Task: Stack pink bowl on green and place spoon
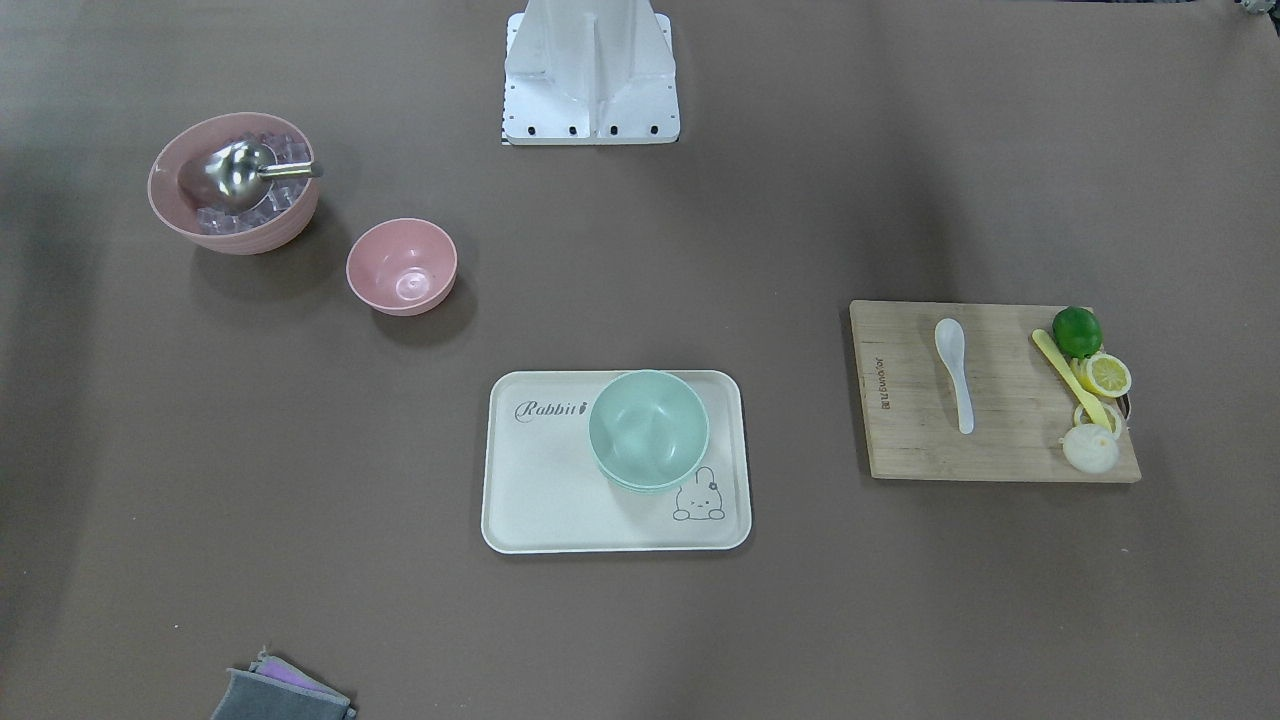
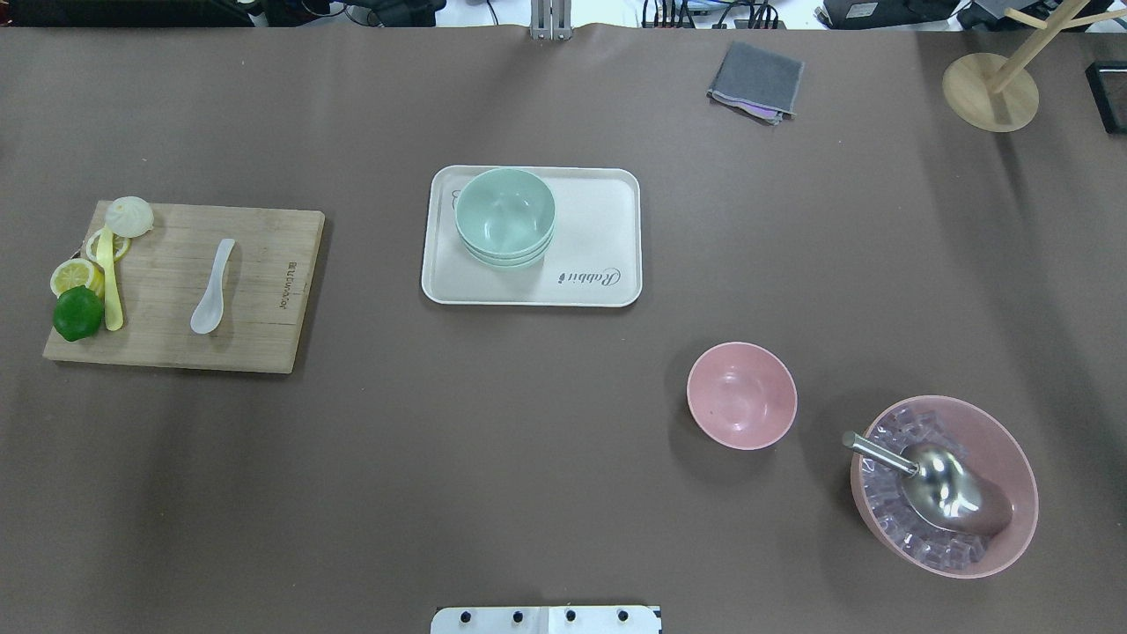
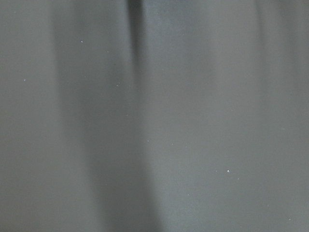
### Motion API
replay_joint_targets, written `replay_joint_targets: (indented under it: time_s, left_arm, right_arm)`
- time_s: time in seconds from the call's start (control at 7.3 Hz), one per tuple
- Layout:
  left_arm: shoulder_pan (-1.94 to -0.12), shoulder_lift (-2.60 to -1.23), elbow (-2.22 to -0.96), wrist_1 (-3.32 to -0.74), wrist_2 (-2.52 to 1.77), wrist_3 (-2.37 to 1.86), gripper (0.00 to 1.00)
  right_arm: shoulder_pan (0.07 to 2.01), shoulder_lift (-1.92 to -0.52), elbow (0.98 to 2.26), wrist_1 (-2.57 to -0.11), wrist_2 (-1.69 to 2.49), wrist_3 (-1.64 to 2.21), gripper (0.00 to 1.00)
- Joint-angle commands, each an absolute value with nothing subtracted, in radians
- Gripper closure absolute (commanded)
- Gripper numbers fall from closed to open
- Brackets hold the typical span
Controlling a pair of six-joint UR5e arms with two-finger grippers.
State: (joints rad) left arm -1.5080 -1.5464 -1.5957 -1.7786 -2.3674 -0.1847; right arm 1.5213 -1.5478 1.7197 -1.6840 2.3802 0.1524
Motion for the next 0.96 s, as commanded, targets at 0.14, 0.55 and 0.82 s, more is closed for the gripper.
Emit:
replay_joint_targets:
  time_s: [0.14, 0.55, 0.82]
  left_arm:
    - [-1.508, -1.543, -1.598, -1.779, -2.367, -0.184, 0.02]
    - [-1.508, -1.548, -1.597, -1.776, -2.367, -0.184, 0.02]
    - [-1.508, -1.543, -1.6, -1.778, -2.367, -0.186, 0.02]
  right_arm:
    - [1.52, -1.551, 1.713, -1.683, 2.381, 0.158, 0.0]
    - [1.517, -1.555, 1.715, -1.683, 2.382, 0.156, 0.0]
    - [1.513, -1.549, 1.712, -1.683, 2.381, 0.164, 0.0]
